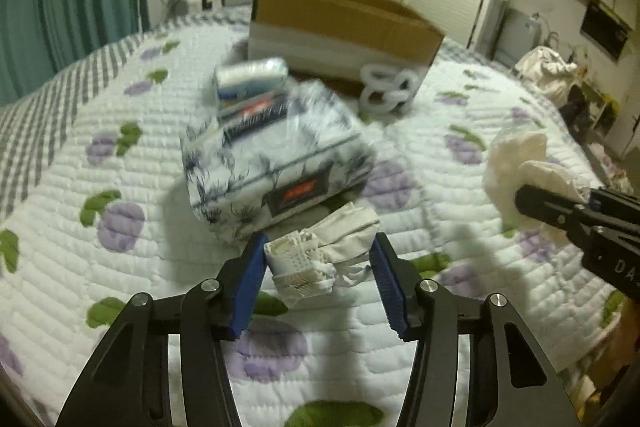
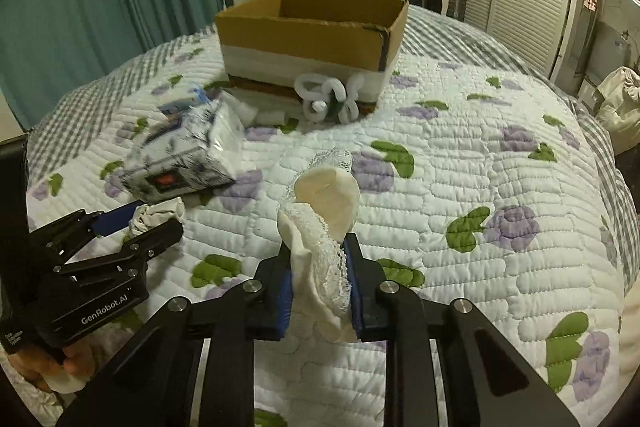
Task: Organize soft objects
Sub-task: 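Grasp the cream lace cloth with the right tool while the left tool grasps a white folded cloth, then lower the lace cloth into the box with the right tool while the left tool releases its cloth inside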
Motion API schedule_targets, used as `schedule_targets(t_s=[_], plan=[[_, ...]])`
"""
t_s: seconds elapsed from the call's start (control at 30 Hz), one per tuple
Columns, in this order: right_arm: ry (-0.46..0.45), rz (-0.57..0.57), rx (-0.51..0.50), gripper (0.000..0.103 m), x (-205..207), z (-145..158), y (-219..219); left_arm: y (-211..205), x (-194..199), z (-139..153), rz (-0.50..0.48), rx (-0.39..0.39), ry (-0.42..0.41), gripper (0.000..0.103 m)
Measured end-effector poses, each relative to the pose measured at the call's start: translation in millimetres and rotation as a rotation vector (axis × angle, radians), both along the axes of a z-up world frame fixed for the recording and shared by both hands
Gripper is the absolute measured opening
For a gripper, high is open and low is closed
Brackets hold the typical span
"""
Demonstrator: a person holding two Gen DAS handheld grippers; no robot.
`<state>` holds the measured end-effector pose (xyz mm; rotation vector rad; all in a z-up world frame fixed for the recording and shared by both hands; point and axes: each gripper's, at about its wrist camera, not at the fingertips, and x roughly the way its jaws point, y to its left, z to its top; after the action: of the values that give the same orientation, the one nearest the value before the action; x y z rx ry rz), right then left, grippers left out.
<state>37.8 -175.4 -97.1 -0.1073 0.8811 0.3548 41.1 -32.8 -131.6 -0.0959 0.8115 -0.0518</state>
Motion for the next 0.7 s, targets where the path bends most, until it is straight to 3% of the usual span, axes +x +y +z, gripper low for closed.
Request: schedule_targets(t_s=[0.4,0.7], plan=[[-0.158,0.075,0.057,0.022,-24.3,84.8,12.2,-0.2,-2.5,84.5,-0.041,0.004,-0.144,0.052],[-0.277,0.110,0.087,0.022,40.3,172.1,25.4,16.2,69.2,158.4,-0.086,0.060,-0.279,0.052]])
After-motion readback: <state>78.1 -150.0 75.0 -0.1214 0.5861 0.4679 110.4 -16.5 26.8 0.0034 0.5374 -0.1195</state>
